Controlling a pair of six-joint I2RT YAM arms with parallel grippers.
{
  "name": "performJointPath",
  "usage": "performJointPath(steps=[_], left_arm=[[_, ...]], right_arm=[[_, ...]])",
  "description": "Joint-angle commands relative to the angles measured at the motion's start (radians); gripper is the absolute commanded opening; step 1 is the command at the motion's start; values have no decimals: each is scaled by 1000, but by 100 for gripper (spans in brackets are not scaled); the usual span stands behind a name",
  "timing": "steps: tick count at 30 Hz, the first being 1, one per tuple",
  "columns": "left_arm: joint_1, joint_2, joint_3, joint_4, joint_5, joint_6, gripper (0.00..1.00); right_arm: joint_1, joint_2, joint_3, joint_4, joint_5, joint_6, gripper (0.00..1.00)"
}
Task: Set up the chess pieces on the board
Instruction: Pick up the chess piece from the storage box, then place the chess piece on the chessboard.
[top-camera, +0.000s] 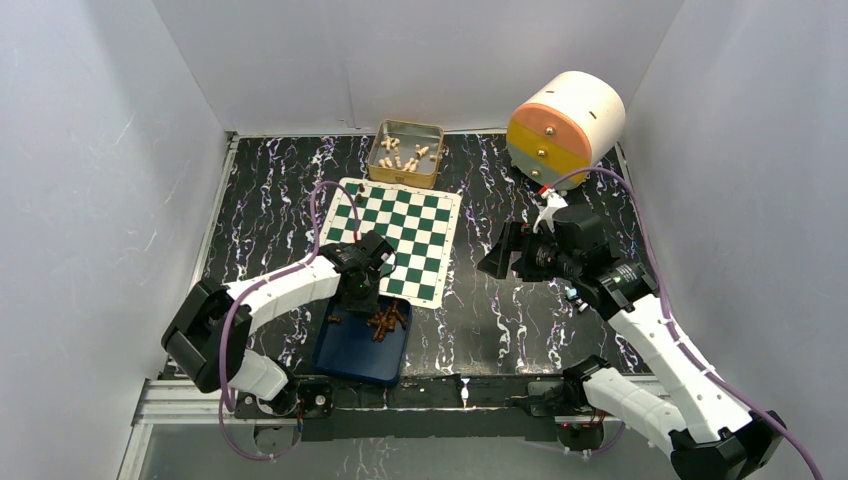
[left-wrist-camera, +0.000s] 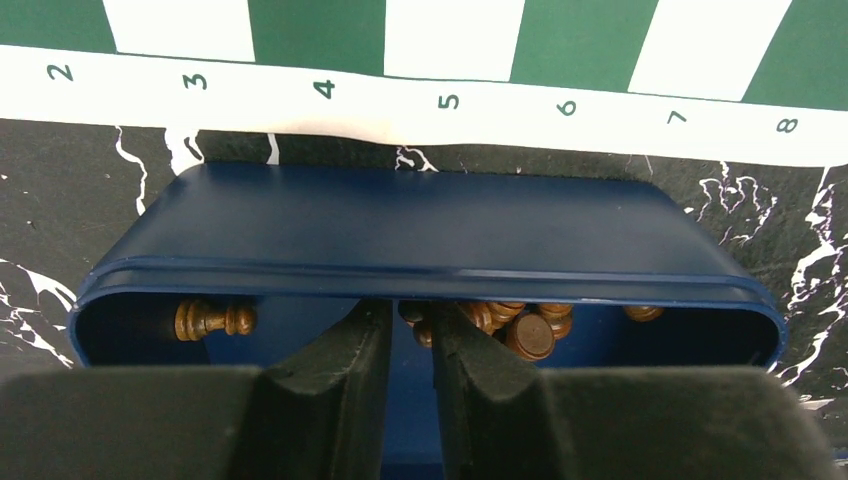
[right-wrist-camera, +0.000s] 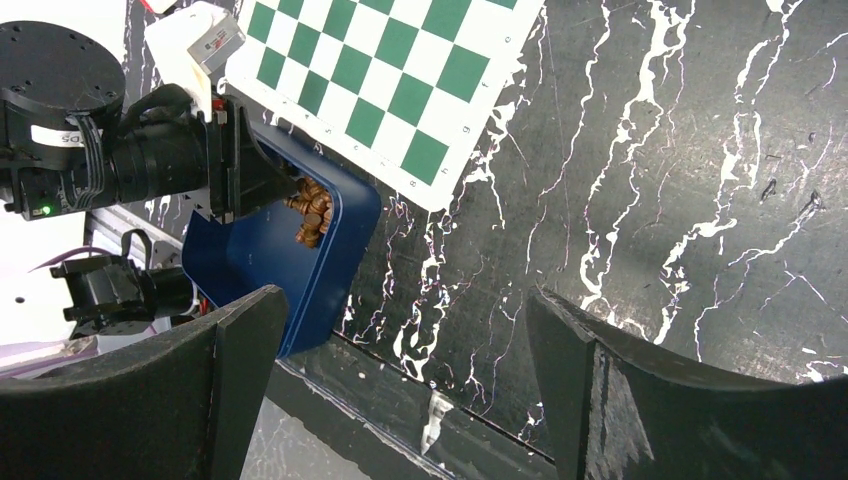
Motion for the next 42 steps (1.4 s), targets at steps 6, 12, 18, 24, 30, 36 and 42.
performJointPath(steps=[6, 12, 18, 24, 30, 36, 42], left_arm=[[-11, 10, 34, -9, -33, 32, 10], [-15, -42, 67, -67, 4, 8, 8], [-16, -97, 123, -136, 27, 6, 8], [-15, -104, 229, -174, -36, 32, 10], [14, 52, 418, -190, -126, 78, 10], [137, 185, 530, -152, -44, 144, 11], [286, 290, 616, -110, -41, 197, 10]], right_arm=[[2, -18, 9, 17, 15, -20, 99], [2, -19, 11, 21, 10, -18, 99], [2, 1, 12, 26, -7, -16, 99], [2, 11, 17, 55, -15, -17, 99], [3, 10, -6, 69, -25, -13, 99], [3, -8, -32, 99, -50, 7, 99], [1, -9, -35, 114, -61, 17, 99]])
